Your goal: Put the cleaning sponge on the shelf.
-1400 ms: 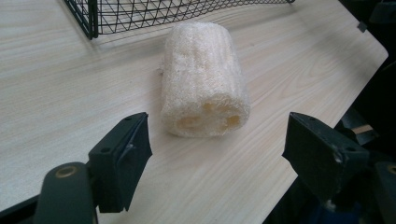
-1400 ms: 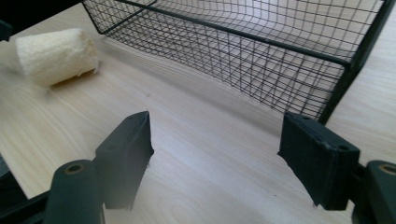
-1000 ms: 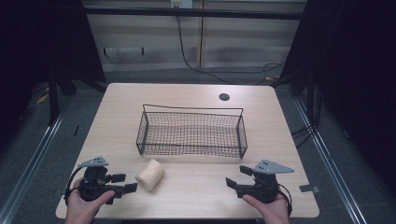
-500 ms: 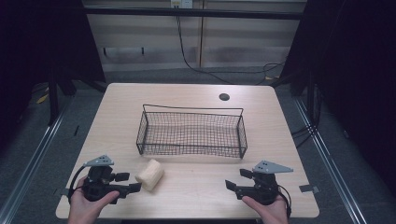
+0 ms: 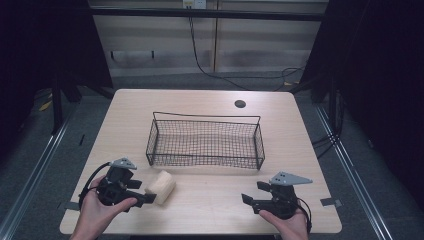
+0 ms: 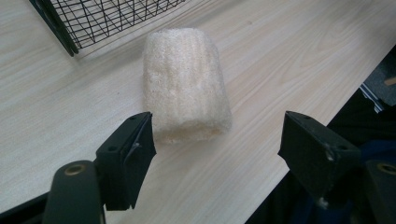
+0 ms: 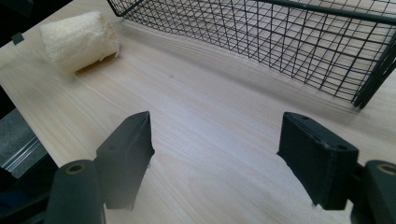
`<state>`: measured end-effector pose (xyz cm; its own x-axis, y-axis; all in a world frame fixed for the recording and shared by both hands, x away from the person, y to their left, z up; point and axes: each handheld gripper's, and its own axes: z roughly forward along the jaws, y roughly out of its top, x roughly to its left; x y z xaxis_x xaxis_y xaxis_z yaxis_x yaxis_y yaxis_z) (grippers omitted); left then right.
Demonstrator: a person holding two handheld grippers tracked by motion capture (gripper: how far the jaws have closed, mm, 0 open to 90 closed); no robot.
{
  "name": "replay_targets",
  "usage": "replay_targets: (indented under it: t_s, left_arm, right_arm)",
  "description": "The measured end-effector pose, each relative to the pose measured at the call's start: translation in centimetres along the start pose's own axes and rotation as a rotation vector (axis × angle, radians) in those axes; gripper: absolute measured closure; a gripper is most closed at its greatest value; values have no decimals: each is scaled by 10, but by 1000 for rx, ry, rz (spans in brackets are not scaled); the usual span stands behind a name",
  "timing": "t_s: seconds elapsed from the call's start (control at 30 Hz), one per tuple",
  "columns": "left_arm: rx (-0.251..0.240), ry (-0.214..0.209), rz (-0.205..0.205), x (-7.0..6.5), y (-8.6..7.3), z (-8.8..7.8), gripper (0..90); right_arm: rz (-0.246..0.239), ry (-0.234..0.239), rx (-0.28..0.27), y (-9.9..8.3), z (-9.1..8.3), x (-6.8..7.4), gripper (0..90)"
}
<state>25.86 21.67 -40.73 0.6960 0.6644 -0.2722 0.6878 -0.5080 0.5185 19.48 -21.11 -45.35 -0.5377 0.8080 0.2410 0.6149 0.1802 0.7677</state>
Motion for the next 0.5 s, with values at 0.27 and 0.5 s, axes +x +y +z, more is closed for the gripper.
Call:
replay_targets:
  t_s: [0.27,0.5]
  left_arm:
    - [55,-1,-9,-1,20,3,217]
    - [106,43,1,0,42,2,239]
  right_arm:
    - [-13,26,6,0,-1,3,257]
    - [-27,32,15,1,0,3,257]
